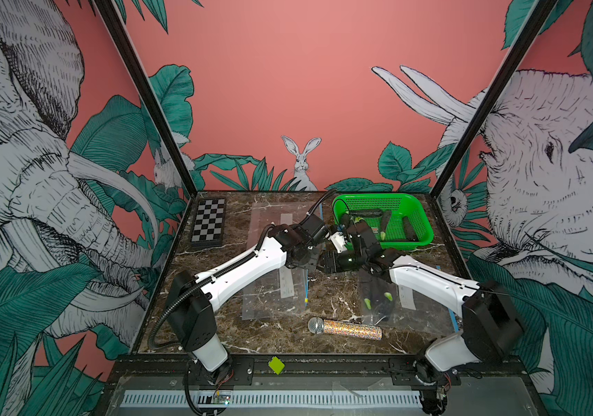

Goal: Place the eggplant in a zip-top bag and seal the zipper
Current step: Pick up the zipper food storage bag, then open the zipper of the food storage bag at the center of the board.

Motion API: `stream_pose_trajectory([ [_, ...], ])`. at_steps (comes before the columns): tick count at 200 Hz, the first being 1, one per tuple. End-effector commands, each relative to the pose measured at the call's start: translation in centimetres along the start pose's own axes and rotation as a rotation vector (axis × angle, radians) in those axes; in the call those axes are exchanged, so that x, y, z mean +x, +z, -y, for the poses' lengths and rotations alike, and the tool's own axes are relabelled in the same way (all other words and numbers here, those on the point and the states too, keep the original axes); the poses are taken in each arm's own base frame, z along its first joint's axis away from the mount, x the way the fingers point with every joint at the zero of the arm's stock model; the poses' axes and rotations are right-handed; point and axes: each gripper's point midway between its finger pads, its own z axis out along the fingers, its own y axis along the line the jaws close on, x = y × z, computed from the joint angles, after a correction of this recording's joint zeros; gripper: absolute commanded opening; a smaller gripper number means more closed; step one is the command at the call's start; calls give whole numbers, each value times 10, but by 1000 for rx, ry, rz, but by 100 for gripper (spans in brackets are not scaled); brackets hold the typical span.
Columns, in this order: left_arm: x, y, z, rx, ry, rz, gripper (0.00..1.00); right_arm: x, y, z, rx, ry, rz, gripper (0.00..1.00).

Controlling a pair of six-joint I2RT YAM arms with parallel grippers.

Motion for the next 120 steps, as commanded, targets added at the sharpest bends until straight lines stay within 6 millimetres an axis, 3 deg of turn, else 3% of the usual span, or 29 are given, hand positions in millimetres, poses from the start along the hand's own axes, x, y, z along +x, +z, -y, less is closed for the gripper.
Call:
stream_pose_trajectory([
  [1,-9,-25,1,31,-7,57,0,-19,-1,-21,-57,-42,48,53],
  [47,-13,-27,3,45,-11,71,0,-17,7,-18,-47,-38,32,52],
  [120,-14,-35,3,59,-13,84,0,-21,18,-4,1,-24,34,38],
])
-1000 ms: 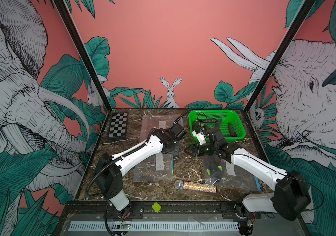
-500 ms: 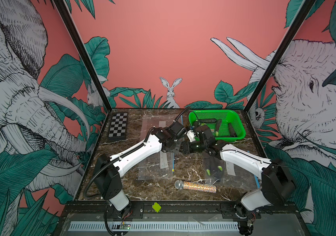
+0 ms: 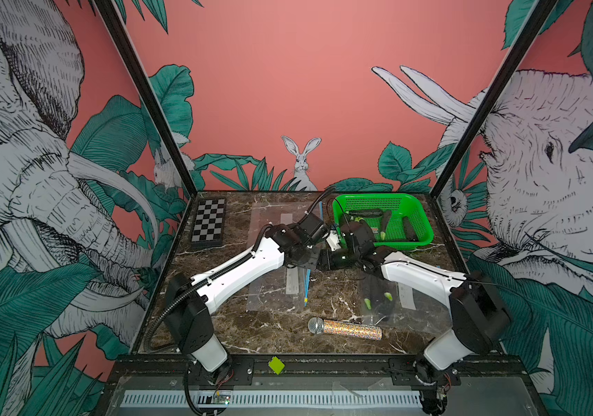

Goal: Place the eggplant in a zip-top bag and seal the zipper
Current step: Open the zipper of the food storage bag at the center of the board.

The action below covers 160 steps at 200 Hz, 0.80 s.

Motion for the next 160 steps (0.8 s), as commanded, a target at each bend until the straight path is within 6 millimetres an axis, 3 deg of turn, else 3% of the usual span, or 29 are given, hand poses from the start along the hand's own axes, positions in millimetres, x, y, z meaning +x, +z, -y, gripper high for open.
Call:
stream_pose_trajectory([
  [1,-11,-27,1,33,-7,62,0,-19,-2,-10,-1,-43,53,38],
  [20,-11,-28,0,30,-6,64,0,-17,-2,-6,24,-48,47,36],
  [82,-11,-30,-1,21,3,58,0,-18,4,-2,24,-35,45,9],
  [115,-13,-36,-8,-15,14,63,0,-16,1,0,40,-34,39,0],
  [121,-13,-37,-10,-23,16,63,0,-20,-9,-8,39,-54,62,0],
  [160,-13,-44,-19,-66,30,61,0,-23,-33,5,116,-65,70,0],
])
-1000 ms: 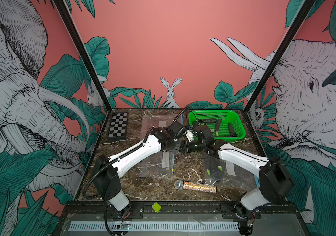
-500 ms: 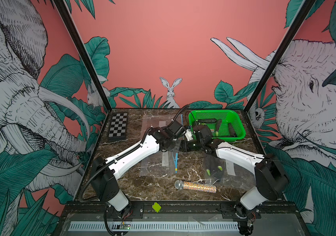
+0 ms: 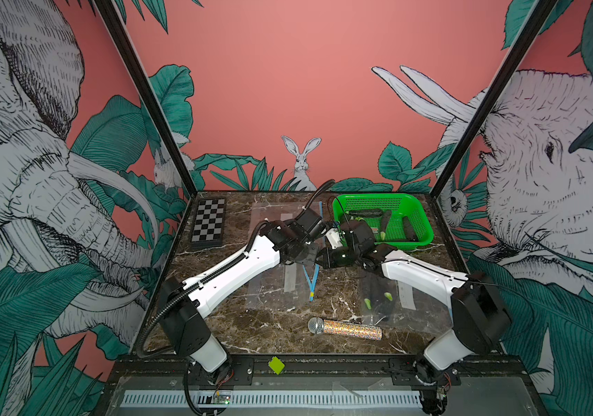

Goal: Place the eggplant in a zip-top bag and seal the zipper
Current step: Open the zipper of the food storage bag at the center of the board.

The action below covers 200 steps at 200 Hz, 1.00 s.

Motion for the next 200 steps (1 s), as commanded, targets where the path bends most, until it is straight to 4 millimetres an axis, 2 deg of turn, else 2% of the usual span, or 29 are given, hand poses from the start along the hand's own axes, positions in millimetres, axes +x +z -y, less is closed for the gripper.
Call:
stream_pose_trajectory([
  [1,-2,-19,-13,-38,9,23,0,-14,-23,-2,31,-39,45,0],
  [20,-2,-20,-14,-42,10,22,0,-16,-33,2,46,-41,45,0],
  [53,-4,-21,-15,-51,14,24,0,-16,-40,0,30,-45,33,7],
  [76,-9,-24,-17,-55,15,35,0,-19,-49,-6,-6,-45,32,17],
  [93,-13,-27,-18,-56,10,44,0,-28,-67,-15,-32,-43,66,27],
  [110,-18,-30,-19,-62,2,55,0,-37,-95,-21,-31,-50,96,33],
  [127,-23,-32,-19,-60,-6,67,0,-46,-127,-15,8,-34,131,40],
  [142,-26,-32,-20,-60,-18,74,0,-56,-153,2,67,3,178,46],
  [163,-29,-31,-18,-45,-32,81,0,-74,-179,38,180,57,237,58],
  [181,-32,-28,-14,-28,-36,83,0,-90,-184,78,259,123,264,60],
  [185,-33,-28,-13,-26,-34,85,0,-102,-190,82,276,118,288,61],
  [200,-33,-25,-12,-31,-28,78,0,-117,-191,119,366,154,294,66],
])
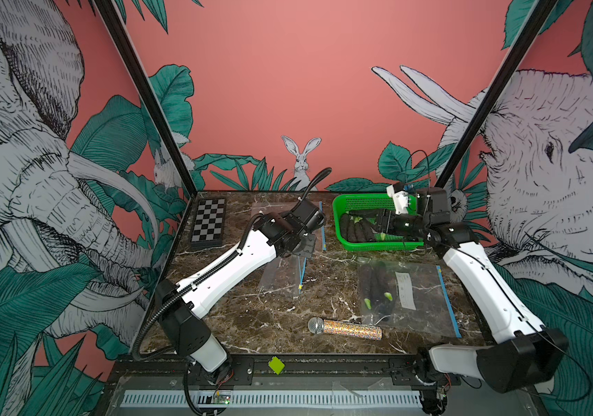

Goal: Place the eggplant in a zip-top bag and seal the zipper
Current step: Open the zipper of the food storage bag at the center of the board, then pick up the eggplant from the basket.

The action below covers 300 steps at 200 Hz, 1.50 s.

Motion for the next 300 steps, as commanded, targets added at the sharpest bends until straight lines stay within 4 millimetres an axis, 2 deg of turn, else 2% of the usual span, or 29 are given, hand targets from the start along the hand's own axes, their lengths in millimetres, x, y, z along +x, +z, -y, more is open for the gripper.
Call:
stream_pose_trajectory([
  [1,-8,-2,1,4,-14,14,0,-12,19,53,154,36,-24,66],
  [17,-9,-1,2,8,-9,14,0,-25,35,90,245,51,-33,69],
  [34,-10,-2,1,13,-6,18,0,-30,57,135,352,79,-60,70],
  [76,-13,-2,4,32,-14,23,0,-36,94,206,501,149,-100,72],
  [105,-13,1,5,36,-17,14,0,-38,115,241,572,170,-102,72],
  [149,-10,6,5,34,-20,0,0,-46,138,269,636,176,-113,70],
  [184,-11,6,5,36,-24,1,0,-37,151,287,676,194,-150,66],
  [209,-10,5,4,35,-27,2,0,-28,158,294,685,206,-173,61],
  [278,-10,5,4,40,-25,3,0,-8,171,307,700,225,-228,56],
  [300,-8,7,3,42,-28,0,0,-4,174,310,699,223,-241,48],
])
